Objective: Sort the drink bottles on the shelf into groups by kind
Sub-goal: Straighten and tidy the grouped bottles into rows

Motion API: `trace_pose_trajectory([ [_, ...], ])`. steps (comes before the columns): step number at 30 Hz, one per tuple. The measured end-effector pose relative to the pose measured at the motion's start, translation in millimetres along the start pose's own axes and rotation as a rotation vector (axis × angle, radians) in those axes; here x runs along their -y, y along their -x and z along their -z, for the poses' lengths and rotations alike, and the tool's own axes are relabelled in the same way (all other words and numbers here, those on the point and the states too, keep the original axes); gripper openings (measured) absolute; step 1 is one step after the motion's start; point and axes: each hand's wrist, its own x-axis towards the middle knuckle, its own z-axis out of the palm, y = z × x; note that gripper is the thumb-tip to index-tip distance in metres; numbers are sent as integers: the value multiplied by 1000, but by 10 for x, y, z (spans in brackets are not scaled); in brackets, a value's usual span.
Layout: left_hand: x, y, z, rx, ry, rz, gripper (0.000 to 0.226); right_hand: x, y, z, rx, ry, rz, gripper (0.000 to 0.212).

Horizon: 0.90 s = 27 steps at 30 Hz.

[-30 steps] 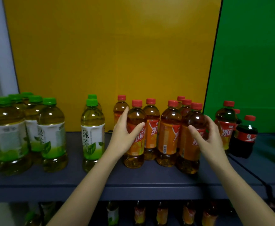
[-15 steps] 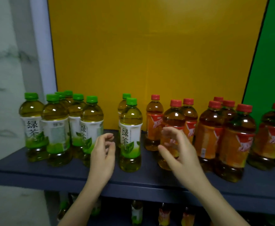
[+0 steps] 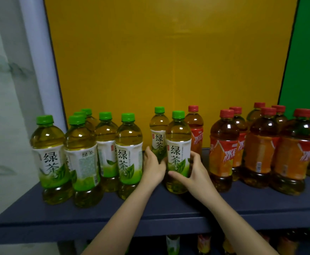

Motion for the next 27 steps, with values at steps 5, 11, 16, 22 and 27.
trace_pose_trajectory([
  [5, -58, -179, -50, -77, 82, 71, 65, -72, -173, -14, 38, -51, -83, 71],
  [11, -110, -195, -73, -121, 132, 119, 50, -160, -319, -52, 45, -31, -83, 64],
  [16, -61, -96, -109, -230, 93, 89, 63, -206, -385, -113, 24, -5, -29, 62],
  [22, -38, -44, -88, -245, 39, 65, 66, -222, -485, -158, 38, 0, -45, 65],
  [27, -19, -40, -94, -246, 2, 59, 69, -252, -532, -196, 31, 7, -21, 59],
])
